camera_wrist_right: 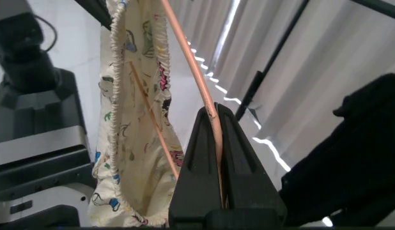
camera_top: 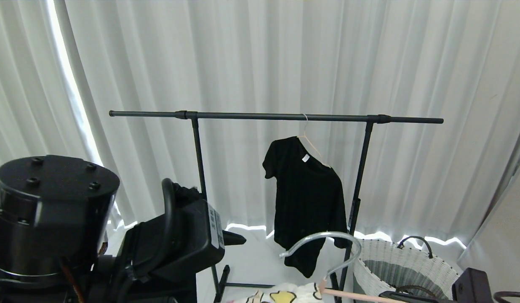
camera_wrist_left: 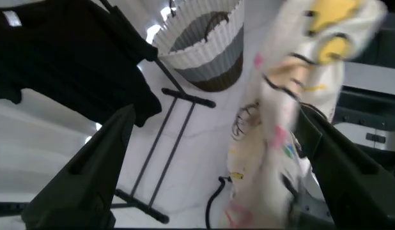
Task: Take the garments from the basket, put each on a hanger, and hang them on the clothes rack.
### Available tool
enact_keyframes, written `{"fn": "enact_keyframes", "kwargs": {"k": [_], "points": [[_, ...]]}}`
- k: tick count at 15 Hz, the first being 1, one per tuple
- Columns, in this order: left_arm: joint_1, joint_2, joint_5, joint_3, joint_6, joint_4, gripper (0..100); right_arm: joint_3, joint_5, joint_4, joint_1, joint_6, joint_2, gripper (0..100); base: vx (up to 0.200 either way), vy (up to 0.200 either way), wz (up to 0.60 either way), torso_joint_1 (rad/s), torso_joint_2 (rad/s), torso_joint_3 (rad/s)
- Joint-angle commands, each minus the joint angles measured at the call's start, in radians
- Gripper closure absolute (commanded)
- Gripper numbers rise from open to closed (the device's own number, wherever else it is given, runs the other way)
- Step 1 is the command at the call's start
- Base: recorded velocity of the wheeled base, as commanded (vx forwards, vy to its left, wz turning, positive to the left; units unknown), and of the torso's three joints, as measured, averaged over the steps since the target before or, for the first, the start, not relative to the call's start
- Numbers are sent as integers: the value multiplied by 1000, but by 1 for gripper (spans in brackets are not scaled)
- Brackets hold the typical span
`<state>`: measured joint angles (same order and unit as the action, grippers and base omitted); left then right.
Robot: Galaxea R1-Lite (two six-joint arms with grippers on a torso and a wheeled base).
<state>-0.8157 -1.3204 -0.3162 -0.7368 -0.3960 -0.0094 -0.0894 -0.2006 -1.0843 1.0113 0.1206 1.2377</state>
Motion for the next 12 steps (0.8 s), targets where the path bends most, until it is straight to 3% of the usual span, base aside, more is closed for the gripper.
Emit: {"fn": "enact_keyframes", "kwargs": {"k": [1,2,3,11,12], "points": [[-6,-23,-1,8,2,0,0,-6,0,0,20,4,-1,100,0,0,0,0,0,0],[-6,-25,-3,13,3,0,0,-10,0,0,20,4,0,100,0,0,0,0,0,0],[-6,-26,-3,13,3,0,100,-12,0,0,20,4,0,100,0,0,0,0,0,0],[-23,-26,0,13,3,0,100,-9,3,0,20,31,3,100,0,0,0,0,0,0],[-23,-26,2,13,3,0,100,-3,3,0,20,40,2,0,0,0,0,0,0,0]]}}
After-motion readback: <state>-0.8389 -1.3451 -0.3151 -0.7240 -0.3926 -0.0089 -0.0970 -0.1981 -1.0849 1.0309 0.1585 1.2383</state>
